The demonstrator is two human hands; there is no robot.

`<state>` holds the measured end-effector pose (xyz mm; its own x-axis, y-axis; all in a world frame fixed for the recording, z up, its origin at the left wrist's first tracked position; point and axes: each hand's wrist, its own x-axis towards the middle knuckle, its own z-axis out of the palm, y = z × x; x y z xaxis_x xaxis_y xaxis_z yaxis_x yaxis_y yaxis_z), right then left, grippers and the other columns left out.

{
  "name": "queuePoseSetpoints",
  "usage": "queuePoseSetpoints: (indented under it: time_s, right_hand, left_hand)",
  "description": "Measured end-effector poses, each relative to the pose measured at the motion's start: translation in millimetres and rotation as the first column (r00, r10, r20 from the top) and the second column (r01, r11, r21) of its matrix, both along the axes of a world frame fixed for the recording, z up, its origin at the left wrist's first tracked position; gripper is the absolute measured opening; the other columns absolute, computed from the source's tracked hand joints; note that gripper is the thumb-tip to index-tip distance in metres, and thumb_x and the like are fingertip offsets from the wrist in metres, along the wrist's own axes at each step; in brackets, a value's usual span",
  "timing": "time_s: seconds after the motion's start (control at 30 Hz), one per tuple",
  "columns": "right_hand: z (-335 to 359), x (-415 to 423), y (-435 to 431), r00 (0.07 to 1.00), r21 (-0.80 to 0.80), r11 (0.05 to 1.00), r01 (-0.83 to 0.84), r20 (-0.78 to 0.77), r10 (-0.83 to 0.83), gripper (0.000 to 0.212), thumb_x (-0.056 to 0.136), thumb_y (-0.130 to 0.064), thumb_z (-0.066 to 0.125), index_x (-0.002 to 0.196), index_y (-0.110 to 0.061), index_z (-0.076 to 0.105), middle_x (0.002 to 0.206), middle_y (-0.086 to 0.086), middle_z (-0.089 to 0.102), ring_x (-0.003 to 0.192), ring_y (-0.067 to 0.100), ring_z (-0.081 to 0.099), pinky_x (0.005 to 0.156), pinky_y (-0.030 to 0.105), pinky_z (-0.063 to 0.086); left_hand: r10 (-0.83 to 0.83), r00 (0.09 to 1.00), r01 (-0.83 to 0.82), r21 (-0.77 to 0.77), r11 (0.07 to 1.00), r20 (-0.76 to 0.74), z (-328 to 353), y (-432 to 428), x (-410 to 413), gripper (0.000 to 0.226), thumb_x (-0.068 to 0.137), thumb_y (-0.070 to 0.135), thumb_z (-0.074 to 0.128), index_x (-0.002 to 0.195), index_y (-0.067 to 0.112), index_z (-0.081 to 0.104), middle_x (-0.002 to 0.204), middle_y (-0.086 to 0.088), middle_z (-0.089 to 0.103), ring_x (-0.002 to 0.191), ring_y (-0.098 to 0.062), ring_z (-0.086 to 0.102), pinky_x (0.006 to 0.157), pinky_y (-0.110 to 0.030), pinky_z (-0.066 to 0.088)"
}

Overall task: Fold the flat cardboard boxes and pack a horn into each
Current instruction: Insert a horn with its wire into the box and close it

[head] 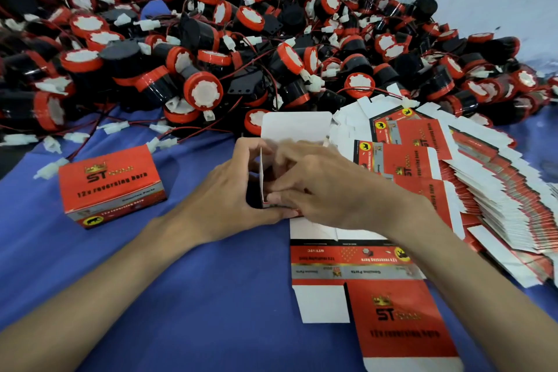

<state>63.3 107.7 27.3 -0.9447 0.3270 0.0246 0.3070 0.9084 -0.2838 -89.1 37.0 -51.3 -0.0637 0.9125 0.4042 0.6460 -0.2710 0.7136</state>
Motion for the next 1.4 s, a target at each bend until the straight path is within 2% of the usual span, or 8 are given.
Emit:
queuePoseSetpoints:
  time_s: [0.2,0.33,0.47,0.63,0.77,1.0,1.2,1.4]
  right_hand:
    - [-4.1,7.2,-20.6,0.996,0.374,0.924,-0.073,0.070,0.050,0.032,0.100,-0.031,0.036,0.104,-0.022,0.067,0.115,0.001,0.046,0.095,0.013,0.036,0.071,0.023,0.014]
    - [-8.8,17.3,-35.0,0.994,0.336,0.942,0.017,0.094,-0.051,0.047,0.098,-0.050,0.032,0.123,-0.017,0.054,0.127,0.003,0.030,0.114,0.018,0.033,0.099,0.034,0.035]
    - [-14.7,23.4,-24.9,0.998,0.301,0.954,-0.018,0.067,-0.002,0.036,0.099,-0.041,0.042,0.123,-0.017,0.055,0.124,0.004,0.037,0.113,0.019,0.036,0.099,0.033,0.036]
    - [-32.0,42.8,-13.3,0.963,0.246,0.969,-0.025,-0.256,0.090,0.022,0.095,-0.017,0.052,0.102,-0.006,0.070,0.107,0.005,0.064,0.100,0.022,0.061,0.082,0.039,0.052]
    - [-46.6,56.1,-0.7,0.696,0.242,0.929,0.280,-0.718,-0.022,0.019,0.084,-0.003,0.053,0.090,0.005,0.069,0.101,0.015,0.061,0.096,0.016,0.058,0.081,0.024,0.050]
    - [-59.8,49.5,0.0,0.739,-0.041,0.995,0.093,-0.667,-0.097,0.021,0.088,-0.002,0.051,0.095,0.001,0.071,0.115,0.006,0.067,0.107,0.011,0.062,0.090,0.022,0.049]
    - [-57.0,48.0,0.5,0.717,-0.409,0.910,0.070,-0.613,-0.330,0.040,0.091,-0.005,0.049,0.122,-0.028,0.037,0.099,-0.015,0.072,0.092,0.012,0.069,0.080,0.038,0.052]
    - [-54.8,44.5,2.4,0.710,-0.546,0.836,0.049,-0.569,-0.414,0.072,0.091,-0.020,0.053,0.144,-0.036,0.007,0.093,-0.013,0.072,0.098,0.004,0.066,0.088,0.017,0.047]
  left_hand:
    - [0.028,0.996,-0.024,0.057,0.998,-0.084,-0.9,-2.0,-0.4,0.084,0.064,0.055,0.063,0.138,0.044,0.026,0.114,0.027,0.055,0.102,-0.004,0.058,0.084,-0.038,0.053]
    - [0.005,0.976,0.029,0.151,0.988,-0.218,-3.1,-1.8,-1.6,0.085,0.076,0.047,0.063,0.147,0.021,0.025,0.126,-0.007,0.057,0.109,-0.024,0.060,0.083,-0.047,0.054]
    - [0.009,0.974,0.025,0.150,0.988,-0.226,-7.6,1.4,-3.8,0.080,0.077,0.047,0.062,0.146,0.023,0.027,0.131,-0.010,0.054,0.114,-0.027,0.057,0.086,-0.048,0.053]
    - [-0.010,0.976,0.043,0.148,0.988,-0.217,-9.8,2.0,-3.4,0.070,0.080,0.050,0.063,0.142,0.030,0.037,0.136,-0.002,0.051,0.121,-0.019,0.054,0.088,-0.047,0.053]
    - [-0.010,0.985,0.030,0.116,0.993,-0.170,-7.9,2.9,-2.1,0.054,0.081,0.053,0.062,0.126,0.023,0.062,0.134,0.000,0.054,0.120,-0.018,0.055,0.087,-0.046,0.052]
    - [-0.025,0.976,0.067,0.191,0.979,-0.214,-7.0,5.3,0.3,0.049,0.090,0.051,0.054,0.122,0.016,0.066,0.138,-0.006,0.047,0.125,-0.023,0.049,0.092,-0.045,0.049]
    - [0.007,0.947,0.078,0.252,0.965,-0.322,-5.6,2.6,1.4,0.047,0.095,0.050,0.045,0.132,0.024,0.056,0.133,-0.012,0.052,0.108,-0.029,0.059,0.077,-0.046,0.055]
    - [-0.026,0.998,0.032,0.116,0.993,-0.052,0.1,1.2,4.3,0.089,0.079,0.076,0.047,0.143,0.054,-0.012,0.144,0.040,0.025,0.127,0.019,0.032,0.098,-0.002,0.030]
